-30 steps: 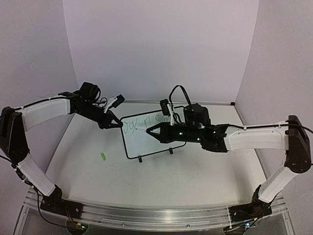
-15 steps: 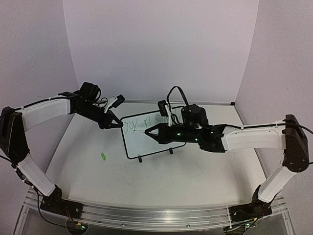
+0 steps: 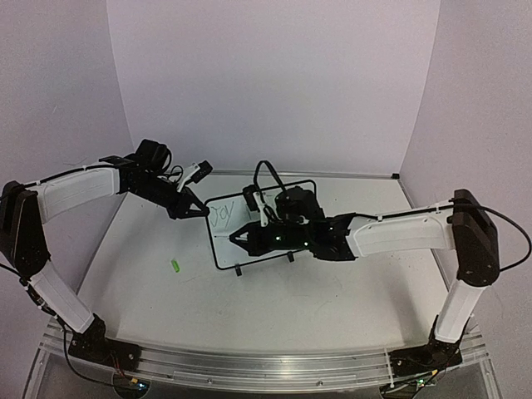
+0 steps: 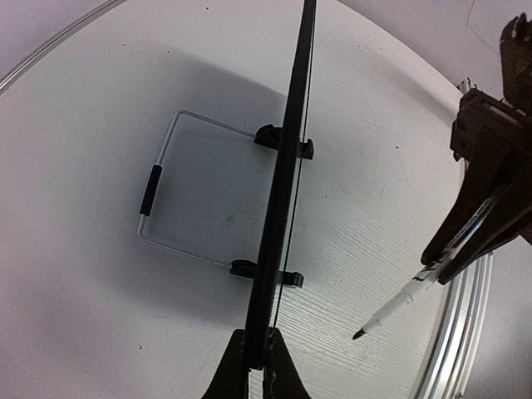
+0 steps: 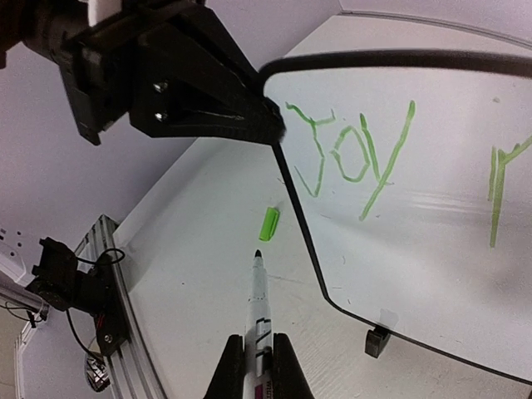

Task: Write a sentence on the whiteboard
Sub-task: Write on the whiteboard with the whiteboard marker without the cap.

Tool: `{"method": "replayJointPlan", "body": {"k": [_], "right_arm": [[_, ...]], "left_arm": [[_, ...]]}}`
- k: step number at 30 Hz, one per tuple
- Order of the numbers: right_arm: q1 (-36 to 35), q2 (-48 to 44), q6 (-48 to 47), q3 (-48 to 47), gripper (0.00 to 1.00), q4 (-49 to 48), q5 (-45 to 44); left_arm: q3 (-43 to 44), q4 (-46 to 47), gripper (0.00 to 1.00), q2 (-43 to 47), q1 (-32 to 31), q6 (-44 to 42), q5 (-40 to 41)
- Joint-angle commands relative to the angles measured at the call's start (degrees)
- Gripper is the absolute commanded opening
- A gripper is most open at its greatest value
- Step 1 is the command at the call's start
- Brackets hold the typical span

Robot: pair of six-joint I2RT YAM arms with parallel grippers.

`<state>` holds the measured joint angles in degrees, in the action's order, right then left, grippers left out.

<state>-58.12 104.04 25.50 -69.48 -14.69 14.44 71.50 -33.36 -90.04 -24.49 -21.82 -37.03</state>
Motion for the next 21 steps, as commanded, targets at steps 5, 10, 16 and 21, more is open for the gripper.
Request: {"method": "replayJointPlan", "body": {"k": [5,10,16,21], "right_arm": [[-0.35,3.38,-0.95,-3.29,0.00,2.99,-6.15],[-0.34,4.10,-0.59,-3.30,0.00,3.42,-9.17],[-0.34,4.71,-0.80,-3.67,0.00,3.52,-11.98],[-0.37,5.28,-0.77,-3.91,0.00,3.52,-14.21]], "left_arm": [[0.08,-1.38,0.00,-1.23,-0.38,-1.92,5.60],[0.05,-1.37,0.00,-1.27,-0.37,-1.91,5.61],[0.04,-1.35,0.00,-1.43,-0.47,-1.95,5.41],[0.04,-1.35,0.00,-1.48,-0.47,-1.92,5.32]]}}
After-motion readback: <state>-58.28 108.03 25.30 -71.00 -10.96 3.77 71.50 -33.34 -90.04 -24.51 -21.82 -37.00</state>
